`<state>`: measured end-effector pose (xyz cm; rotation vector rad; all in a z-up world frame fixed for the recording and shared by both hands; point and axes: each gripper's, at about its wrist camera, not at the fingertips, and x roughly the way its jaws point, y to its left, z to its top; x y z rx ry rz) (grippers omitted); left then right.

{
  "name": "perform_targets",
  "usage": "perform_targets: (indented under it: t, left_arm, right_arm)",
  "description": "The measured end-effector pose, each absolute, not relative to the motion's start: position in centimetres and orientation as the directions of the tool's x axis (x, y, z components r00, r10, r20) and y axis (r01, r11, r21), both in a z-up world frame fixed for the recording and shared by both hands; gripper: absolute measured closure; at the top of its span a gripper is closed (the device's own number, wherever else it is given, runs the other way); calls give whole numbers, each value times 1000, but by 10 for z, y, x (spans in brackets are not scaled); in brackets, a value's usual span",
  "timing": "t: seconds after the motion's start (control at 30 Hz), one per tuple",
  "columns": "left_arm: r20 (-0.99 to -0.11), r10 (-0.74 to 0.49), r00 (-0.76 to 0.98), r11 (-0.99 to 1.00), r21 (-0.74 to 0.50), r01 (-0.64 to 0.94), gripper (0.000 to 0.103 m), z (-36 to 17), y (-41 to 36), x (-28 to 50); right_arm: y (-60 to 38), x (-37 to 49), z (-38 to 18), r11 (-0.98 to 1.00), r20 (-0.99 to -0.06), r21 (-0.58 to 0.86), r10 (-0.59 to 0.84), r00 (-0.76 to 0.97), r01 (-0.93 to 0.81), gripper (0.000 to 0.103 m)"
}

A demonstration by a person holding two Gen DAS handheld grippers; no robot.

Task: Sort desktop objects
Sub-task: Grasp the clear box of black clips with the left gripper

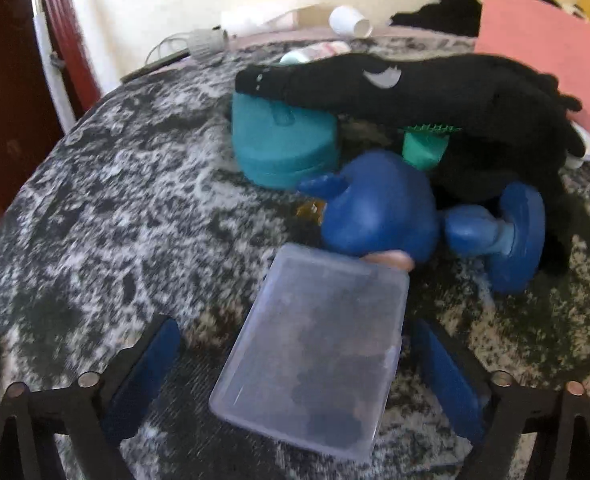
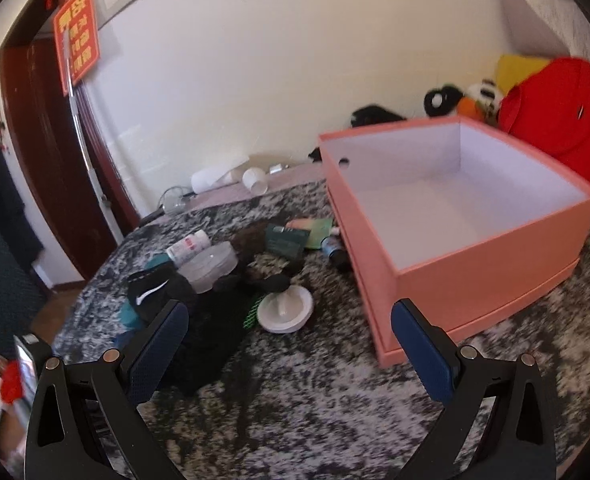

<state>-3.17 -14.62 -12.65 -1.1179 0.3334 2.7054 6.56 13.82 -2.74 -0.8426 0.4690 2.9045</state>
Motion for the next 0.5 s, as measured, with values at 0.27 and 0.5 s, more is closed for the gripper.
perform_targets:
  t: [0.27,0.5]
  left_arm:
    - [-725,110,-680,-962,95,-257,49,-137,-150,-43]
    - [-651,88,-754,-978,88,-190,49,-88,-150,-17]
  right_arm:
    - [134,63,-31,-954,-538,263,-19,-843,-147,0]
    - [151,67,-22,-942,-512,293,-8,-859,-166,0]
